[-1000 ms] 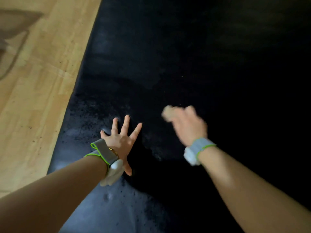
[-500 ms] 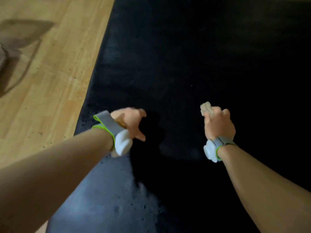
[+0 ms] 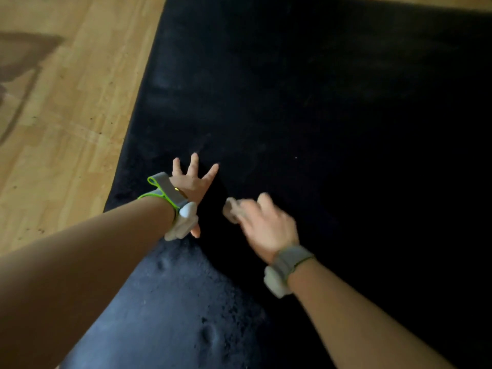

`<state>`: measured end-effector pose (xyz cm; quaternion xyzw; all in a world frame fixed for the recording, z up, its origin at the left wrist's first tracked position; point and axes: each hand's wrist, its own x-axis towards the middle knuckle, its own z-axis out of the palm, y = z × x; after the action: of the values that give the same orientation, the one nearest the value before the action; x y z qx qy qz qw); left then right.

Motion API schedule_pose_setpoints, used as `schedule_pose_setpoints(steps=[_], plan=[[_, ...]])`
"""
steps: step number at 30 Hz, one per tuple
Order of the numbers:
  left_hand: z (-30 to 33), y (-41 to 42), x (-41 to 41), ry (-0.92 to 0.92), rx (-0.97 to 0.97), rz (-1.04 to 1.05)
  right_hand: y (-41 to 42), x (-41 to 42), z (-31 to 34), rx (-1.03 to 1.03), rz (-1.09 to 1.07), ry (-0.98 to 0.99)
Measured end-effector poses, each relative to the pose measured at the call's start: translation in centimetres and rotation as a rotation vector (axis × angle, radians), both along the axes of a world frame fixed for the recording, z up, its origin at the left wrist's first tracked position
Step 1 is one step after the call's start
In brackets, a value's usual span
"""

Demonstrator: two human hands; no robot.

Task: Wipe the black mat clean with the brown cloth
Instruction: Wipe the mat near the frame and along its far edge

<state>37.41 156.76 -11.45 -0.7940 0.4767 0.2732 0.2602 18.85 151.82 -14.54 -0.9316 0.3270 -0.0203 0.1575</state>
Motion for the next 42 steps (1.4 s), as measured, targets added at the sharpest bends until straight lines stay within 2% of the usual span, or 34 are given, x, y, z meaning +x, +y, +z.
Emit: schedule_pose_setpoints(steps=[1,4,6,8,12,14,16,18,20,22,26,28,30,32,34,36,38,41,42], plan=[[-0.1,0.0,0.0,0.001,0.008,0.002,-2.8,-0.1,-0.2,-0.032,-0.076,0.062],[-0.5,0.1,0.0,0.031,0.019,0.007,-11.8,-1.5,-0.6,-0.096,-0.542,0.029],[-0.6,0.2,0.3,0.037,0.028,-0.007,-13.1,-0.7,-0.7,-0.099,-0.678,-0.037],[-0.5,0.1,0.1,0.045,0.036,-0.013,-10.8,1.4,-0.5,-0.071,-0.605,-0.042],[-0.2,0.0,0.3,0.048,0.056,-0.02,-3.8,4.1,-0.3,-0.026,-0.081,-0.038],[-0.1,0.1,0.1,0.057,0.057,-0.016,-5.4,3.5,-0.7,-0.064,0.001,-0.07],[-0.2,0.1,0.1,0.074,0.054,-0.007,-10.2,3.0,-0.8,-0.131,-0.228,-0.055],[-0.4,0.0,0.2,0.078,0.052,0.001,-14.9,2.2,-0.8,-0.093,-0.559,-0.016],[-0.4,-0.1,0.2,0.076,0.056,0.01,-16.4,2.6,-0.2,-0.075,-0.754,-0.029],[-0.3,-0.2,0.0,0.093,0.05,0.031,-14.2,4.7,0.1,-0.086,-0.679,-0.023],[0.3,-0.5,-0.1,0.12,0.005,0.085,-5.5,9.5,-0.4,-0.032,-0.099,-0.039],[0.2,-0.5,0.0,0.107,-0.009,0.08,-6.1,9.8,-0.4,-0.034,-0.005,-0.039],[0.2,-0.4,-0.1,0.109,-0.004,0.079,-9.9,8.7,-0.5,-0.113,-0.127,-0.029],[0.1,-0.4,-0.1,0.115,0.01,0.078,-14.9,6.9,-0.7,-0.167,-0.432,-0.084],[0.2,-0.6,0.0,0.12,0.009,0.066,-17.6,5.9,-0.4,-0.079,-0.674,-0.061],[0.2,-0.6,0.0,0.129,0.001,0.058,-16.9,7.1,-0.3,-0.046,-0.712,-0.035],[0.1,-0.6,0.2,0.136,0.001,0.055,-13.8,10.1,0.0,-0.077,-0.512,-0.032],[0.1,-0.6,0.4,0.146,-0.005,0.047,-8.7,14.1,-0.3,-0.021,-0.035,0.018],[0.2,-0.5,0.4,0.15,-0.002,0.046,-8.2,14.4,-0.3,-0.023,0.048,0.009]])
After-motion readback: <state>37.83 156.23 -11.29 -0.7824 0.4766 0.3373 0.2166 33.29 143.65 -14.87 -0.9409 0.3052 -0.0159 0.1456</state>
